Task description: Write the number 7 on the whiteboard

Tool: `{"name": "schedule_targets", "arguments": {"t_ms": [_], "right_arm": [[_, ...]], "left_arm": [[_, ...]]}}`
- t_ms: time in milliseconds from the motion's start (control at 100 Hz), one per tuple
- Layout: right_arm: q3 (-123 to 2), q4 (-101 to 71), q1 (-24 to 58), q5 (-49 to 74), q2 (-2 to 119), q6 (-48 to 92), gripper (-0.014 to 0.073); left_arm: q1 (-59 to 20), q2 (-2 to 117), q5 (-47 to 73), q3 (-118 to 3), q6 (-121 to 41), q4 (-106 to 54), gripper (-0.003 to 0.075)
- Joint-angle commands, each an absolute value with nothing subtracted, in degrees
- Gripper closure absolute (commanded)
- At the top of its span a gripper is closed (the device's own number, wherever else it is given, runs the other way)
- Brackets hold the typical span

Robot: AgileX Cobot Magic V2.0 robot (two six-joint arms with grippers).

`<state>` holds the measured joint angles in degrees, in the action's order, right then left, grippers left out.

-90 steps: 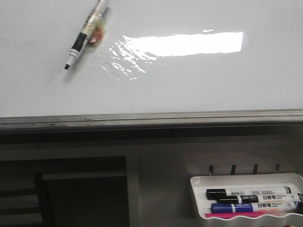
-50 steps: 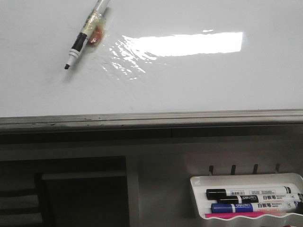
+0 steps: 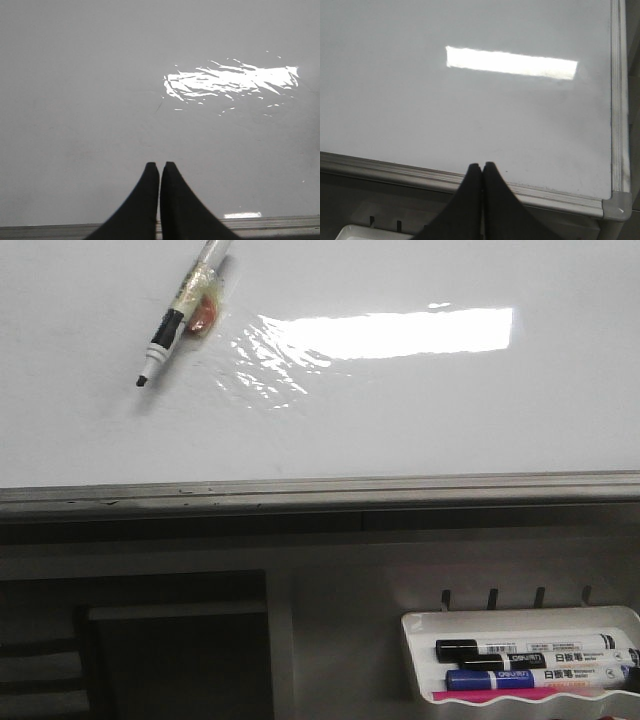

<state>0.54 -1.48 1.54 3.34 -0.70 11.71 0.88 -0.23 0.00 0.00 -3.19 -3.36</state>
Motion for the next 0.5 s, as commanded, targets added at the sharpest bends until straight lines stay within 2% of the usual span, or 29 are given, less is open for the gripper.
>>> {"name": "schedule_targets", "arguments": {"t_ms": [0, 250, 490], "right_arm": [[2.27, -0.96, 1.14, -1.3, -1.79, 11.51, 0.0657], [2.27, -1.08, 1.14, -1.4, -1.79, 11.51, 0.0657], [2.27, -11.72, 1.14, -5.14, -1.79, 11.51, 0.0657]], "left_arm": [[0.62, -1.93, -4.4, 2.07, -2.54, -3.41, 0.0741], [0.62, -1.93, -4.4, 2.07, -2.54, -4.11, 0.0741], [0.62, -1.93, -4.51, 2.07, -2.54, -20.24, 0.0741]]}}
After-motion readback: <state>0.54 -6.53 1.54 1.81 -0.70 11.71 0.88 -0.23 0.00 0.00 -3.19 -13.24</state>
